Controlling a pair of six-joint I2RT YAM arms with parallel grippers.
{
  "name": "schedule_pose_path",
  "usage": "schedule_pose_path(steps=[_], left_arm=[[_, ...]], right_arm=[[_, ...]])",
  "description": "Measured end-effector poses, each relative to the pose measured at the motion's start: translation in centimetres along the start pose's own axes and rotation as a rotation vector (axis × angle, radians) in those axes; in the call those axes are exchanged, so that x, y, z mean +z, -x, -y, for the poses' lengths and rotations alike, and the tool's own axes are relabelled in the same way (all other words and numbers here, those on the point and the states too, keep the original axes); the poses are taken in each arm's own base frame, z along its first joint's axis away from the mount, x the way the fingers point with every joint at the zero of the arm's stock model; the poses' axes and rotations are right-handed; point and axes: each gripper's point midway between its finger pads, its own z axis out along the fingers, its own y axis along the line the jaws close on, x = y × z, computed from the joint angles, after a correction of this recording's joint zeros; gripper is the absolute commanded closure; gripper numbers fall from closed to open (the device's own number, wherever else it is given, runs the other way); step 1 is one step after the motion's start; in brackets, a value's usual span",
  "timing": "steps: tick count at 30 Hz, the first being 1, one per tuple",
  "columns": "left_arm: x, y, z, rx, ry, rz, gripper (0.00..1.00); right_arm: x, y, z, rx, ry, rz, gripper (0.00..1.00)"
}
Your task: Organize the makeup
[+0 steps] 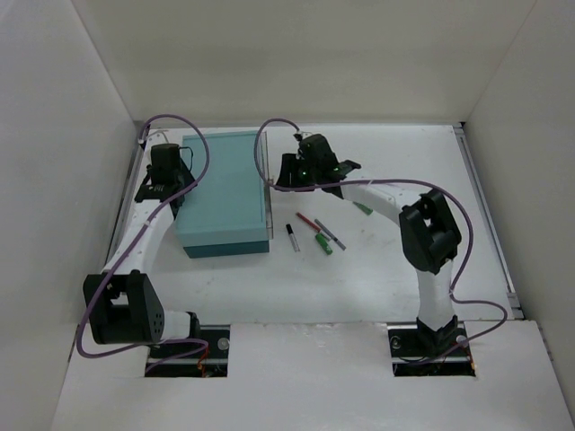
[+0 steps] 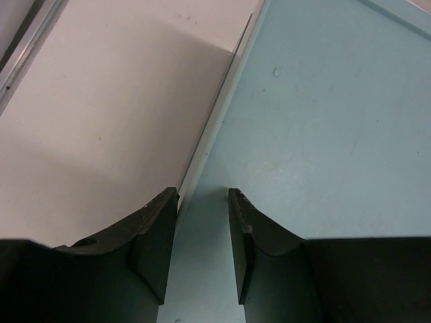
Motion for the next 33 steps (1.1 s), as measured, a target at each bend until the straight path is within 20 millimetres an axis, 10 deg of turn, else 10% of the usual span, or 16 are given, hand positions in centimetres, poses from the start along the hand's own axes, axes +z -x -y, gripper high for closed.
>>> schedule_pose_path(steps=[6,16,24,33], left_arm=[[0.0,0.0,0.0,0.003,-0.003,0.008,0.70],[0.1,0.2,-0.3,0.000,-0.002,0.022,0.70],[0.1,0.2,-0.4,-0.007,-0.007,0.024,0.71],[0.1,0.3,-0.5,-0.011,-0.009,0.022,0.71]], right_arm=[[1.4,-0.5,-3.1,-0.034,0.043,-0.016,0.39],[1.8,-0.9,-3.0,0.003,0.030,-0.034,0.39],[2.8,-5.1,-3.0,0.141,0.128,-0.119,0.40],[3.4,-3.9,-2.8,0.252,0.202,-0.105,0.39]])
